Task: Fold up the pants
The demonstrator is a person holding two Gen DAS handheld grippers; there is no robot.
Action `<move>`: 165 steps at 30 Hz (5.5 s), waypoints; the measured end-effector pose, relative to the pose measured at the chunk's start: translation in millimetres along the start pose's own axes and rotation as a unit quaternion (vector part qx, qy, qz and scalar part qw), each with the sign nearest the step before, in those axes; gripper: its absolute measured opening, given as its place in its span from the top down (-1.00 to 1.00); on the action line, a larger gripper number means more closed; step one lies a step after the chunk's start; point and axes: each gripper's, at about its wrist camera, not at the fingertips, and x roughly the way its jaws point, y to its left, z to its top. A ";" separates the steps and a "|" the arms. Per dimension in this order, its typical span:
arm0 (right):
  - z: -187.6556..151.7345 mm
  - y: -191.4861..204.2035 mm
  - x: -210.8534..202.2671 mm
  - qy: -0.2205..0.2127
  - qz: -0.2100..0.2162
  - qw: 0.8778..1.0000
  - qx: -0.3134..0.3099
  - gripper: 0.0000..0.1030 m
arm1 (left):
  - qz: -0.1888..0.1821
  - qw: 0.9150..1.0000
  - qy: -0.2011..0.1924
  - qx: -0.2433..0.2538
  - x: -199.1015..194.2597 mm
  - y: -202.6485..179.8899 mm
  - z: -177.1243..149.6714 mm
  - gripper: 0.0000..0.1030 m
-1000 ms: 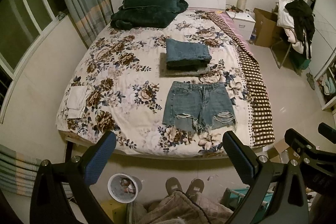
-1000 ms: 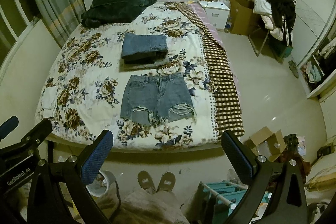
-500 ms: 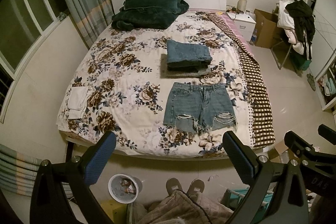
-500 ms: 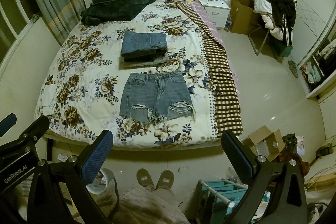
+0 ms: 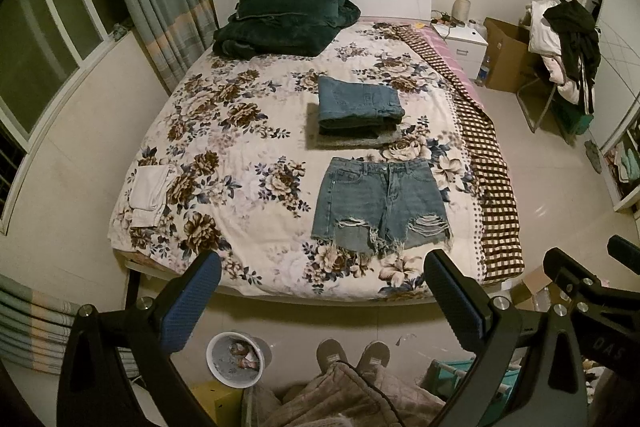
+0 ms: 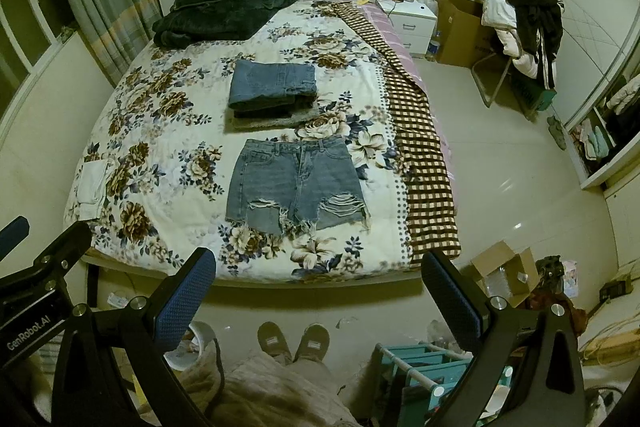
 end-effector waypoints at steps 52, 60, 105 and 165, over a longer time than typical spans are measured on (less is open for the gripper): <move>129.4 -8.0 218.8 0.026 -0.031 0.998 0.041 -1.00 | 0.061 0.998 0.010 -0.026 196.7 4.9 100.1 -0.99; 180.9 -61.5 390.0 0.126 0.038 0.991 0.036 -1.00 | 0.106 0.990 0.082 -0.042 335.4 -61.1 96.2 -0.99; 217.0 -131.9 851.6 0.266 0.252 0.930 0.008 0.87 | -0.033 0.969 0.205 -0.131 574.5 -255.2 -32.1 0.93; 175.2 45.9 839.7 0.319 0.348 0.872 -0.132 -0.68 | -0.061 0.743 0.106 -0.659 552.1 -36.1 -137.9 -0.57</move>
